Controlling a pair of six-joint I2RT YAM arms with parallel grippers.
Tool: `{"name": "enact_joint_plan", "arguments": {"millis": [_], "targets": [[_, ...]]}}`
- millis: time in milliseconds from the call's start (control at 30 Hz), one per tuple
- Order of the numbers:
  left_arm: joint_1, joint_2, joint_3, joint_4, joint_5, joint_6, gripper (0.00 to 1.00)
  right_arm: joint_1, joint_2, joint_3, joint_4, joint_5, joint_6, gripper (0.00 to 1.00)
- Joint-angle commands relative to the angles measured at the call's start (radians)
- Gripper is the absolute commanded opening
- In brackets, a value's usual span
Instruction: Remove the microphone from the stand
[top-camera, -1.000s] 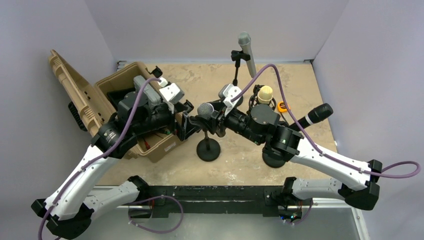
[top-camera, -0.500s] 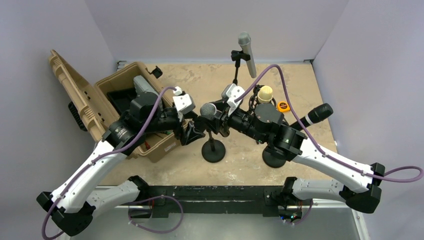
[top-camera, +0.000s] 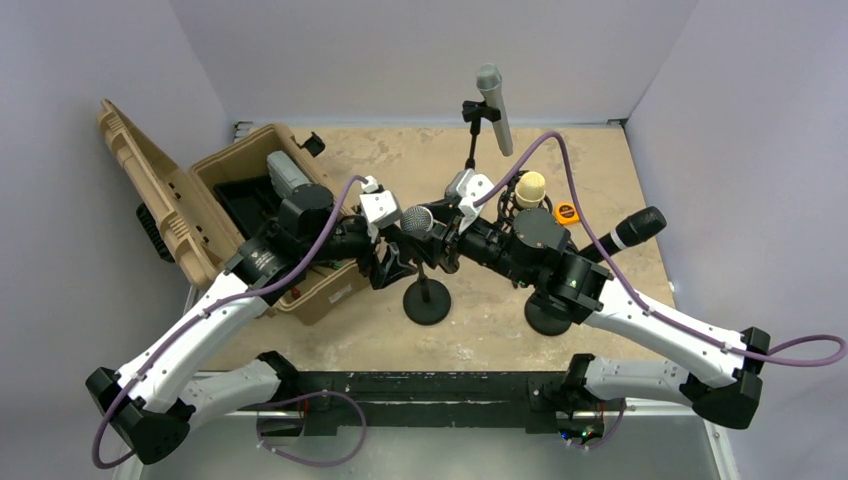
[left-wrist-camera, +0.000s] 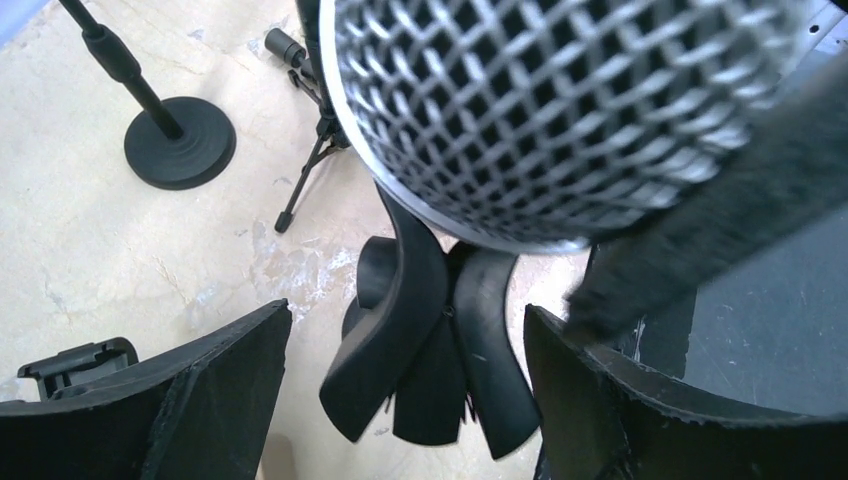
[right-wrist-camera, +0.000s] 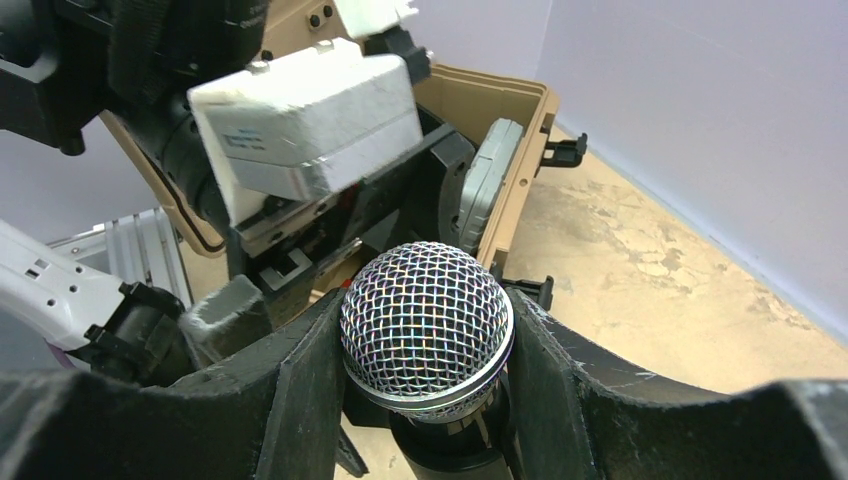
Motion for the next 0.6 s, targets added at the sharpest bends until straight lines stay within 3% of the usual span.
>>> {"name": "enact_joint_plan", "arguments": {"millis": [0, 100, 167, 200, 300, 567], "targets": [[0.006, 0.021, 0.019, 0.086, 0.016, -0.013, 0.83, -0.004, -0.033, 0.010, 0.099, -0.019, -0.016, 0.00], [0.007, 0.033, 0.027, 0.076, 0.023, -0.006, 0.75, -0.004, -0.041, 0.007, 0.102, -0.018, -0.015, 0.00], [0.007, 0.042, 0.039, 0.048, 0.021, 0.008, 0.63, -0.006, -0.047, 0.002, 0.105, -0.016, -0.016, 0.00], [0.006, 0.047, 0.048, 0.039, 0.021, 0.015, 0.52, -0.006, -0.048, -0.001, 0.107, -0.016, -0.016, 0.00], [0.006, 0.066, 0.076, -0.027, 0.006, 0.042, 0.02, -0.006, -0.049, -0.009, 0.115, -0.011, -0.017, 0.00], [0.006, 0.088, 0.067, -0.078, 0.005, 0.059, 0.00, -0.005, -0.059, 0.002, 0.151, 0.008, -0.020, 0.00]]}}
